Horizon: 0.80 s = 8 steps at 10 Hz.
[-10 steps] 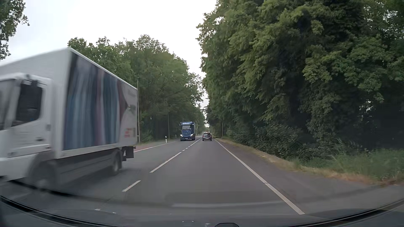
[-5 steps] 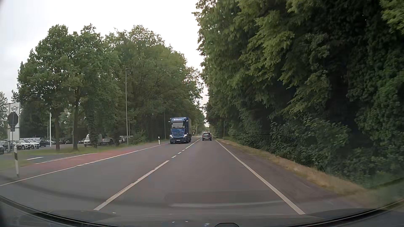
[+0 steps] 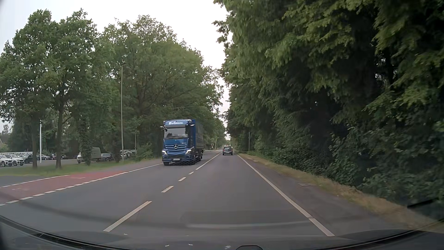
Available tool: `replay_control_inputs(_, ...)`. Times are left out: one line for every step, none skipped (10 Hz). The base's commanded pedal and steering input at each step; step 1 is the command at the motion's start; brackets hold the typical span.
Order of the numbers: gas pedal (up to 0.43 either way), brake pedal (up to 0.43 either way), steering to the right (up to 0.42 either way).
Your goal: Follow the waypoints while adhering to traffic rules and regulations
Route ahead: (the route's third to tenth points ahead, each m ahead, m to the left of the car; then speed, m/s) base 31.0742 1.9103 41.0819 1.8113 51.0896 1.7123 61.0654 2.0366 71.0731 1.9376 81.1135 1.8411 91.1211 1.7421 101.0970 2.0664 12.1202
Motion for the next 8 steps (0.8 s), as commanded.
replay_control_inputs(0.169, 0.000, -0.002)
replay_control_inputs(0.169, 0.000, -0.002)
replay_control_inputs(0.169, 0.000, -0.003)
replay_control_inputs(0.169, 0.000, -0.003)
replay_control_inputs(0.169, 0.000, -0.002)
replay_control_inputs(0.169, 0.000, -0.003)
replay_control_inputs(0.169, 0.000, -0.003)
replay_control_inputs(0.169, 0.000, -0.003)
